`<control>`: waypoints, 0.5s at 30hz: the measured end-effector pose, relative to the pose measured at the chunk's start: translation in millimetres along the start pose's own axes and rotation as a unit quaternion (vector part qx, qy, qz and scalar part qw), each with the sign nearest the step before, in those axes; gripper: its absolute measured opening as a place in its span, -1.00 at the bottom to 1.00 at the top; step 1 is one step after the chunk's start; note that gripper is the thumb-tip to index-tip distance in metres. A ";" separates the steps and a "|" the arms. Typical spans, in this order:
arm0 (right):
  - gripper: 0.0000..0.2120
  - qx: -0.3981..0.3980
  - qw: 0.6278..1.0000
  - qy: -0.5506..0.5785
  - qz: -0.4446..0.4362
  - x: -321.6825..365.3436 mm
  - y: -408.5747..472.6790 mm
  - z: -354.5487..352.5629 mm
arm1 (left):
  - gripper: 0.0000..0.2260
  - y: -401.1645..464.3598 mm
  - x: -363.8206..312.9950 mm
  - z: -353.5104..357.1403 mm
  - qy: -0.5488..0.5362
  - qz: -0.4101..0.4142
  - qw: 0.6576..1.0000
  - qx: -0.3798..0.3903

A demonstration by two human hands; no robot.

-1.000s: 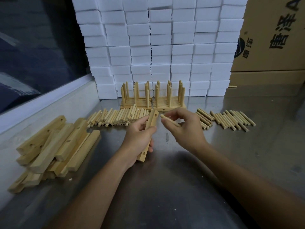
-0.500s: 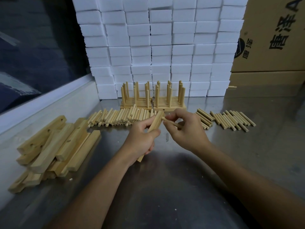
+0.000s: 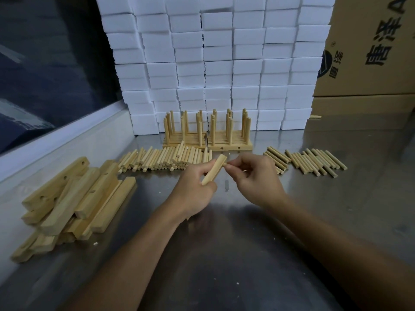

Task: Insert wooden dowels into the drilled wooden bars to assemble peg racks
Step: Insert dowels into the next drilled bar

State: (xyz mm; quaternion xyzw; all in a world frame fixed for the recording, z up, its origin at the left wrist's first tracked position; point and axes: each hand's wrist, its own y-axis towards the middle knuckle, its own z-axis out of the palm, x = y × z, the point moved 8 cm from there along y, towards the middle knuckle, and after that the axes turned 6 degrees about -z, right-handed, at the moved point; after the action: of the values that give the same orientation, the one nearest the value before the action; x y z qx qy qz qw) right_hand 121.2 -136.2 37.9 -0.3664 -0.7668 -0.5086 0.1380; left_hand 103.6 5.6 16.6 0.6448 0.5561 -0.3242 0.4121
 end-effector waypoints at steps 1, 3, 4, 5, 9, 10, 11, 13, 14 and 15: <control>-0.93 -0.002 0.998 0.050 0.048 -6.0 0.0 1.4 | -0.43 0.2 -0.3 -0.3 -0.004 0.005 1.000 -0.002; -0.89 -0.004 0.982 0.143 0.126 -14.3 -2.0 4.8 | -0.44 1.8 1.8 -0.5 0.000 0.010 1.000 -0.003; -0.87 -0.001 0.968 0.190 0.166 -18.5 -4.1 7.1 | -0.44 2.1 2.1 0.0 0.010 0.010 1.000 0.000; -0.86 0.005 0.950 0.234 0.207 -22.5 -6.5 9.7 | -0.44 2.1 1.6 -0.3 0.021 0.009 1.000 0.001; -0.84 0.054 0.864 0.384 0.322 -28.7 -16.4 23.3 | -0.44 2.9 -0.4 -3.3 0.049 0.026 0.998 -0.009; -0.84 0.058 0.851 0.399 0.337 -29.5 -18.0 25.1 | -0.44 4.0 -0.1 -2.3 0.056 0.030 0.998 -0.008; -0.84 0.059 0.850 0.395 0.342 -30.8 -19.1 25.3 | -0.44 4.6 0.6 -1.1 0.058 0.029 0.998 -0.007; -0.84 0.045 0.885 0.341 0.313 -31.6 -16.9 21.4 | -0.44 4.6 1.7 0.0 0.053 0.028 0.998 -0.010; -0.84 0.031 0.913 0.298 0.277 -29.0 -14.0 16.5 | -0.43 4.5 2.4 0.8 0.041 0.026 0.999 -0.009; -0.85 0.017 0.943 0.243 0.226 -23.4 -10.9 10.2 | -0.43 4.6 3.6 1.9 0.028 0.023 0.999 -0.005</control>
State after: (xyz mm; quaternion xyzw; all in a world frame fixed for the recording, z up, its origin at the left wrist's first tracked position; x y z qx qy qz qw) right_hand 131.4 -139.4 12.2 -0.3933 -0.6158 -0.5240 0.4376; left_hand 108.8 5.2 13.4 0.6641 0.5542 -0.2935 0.4071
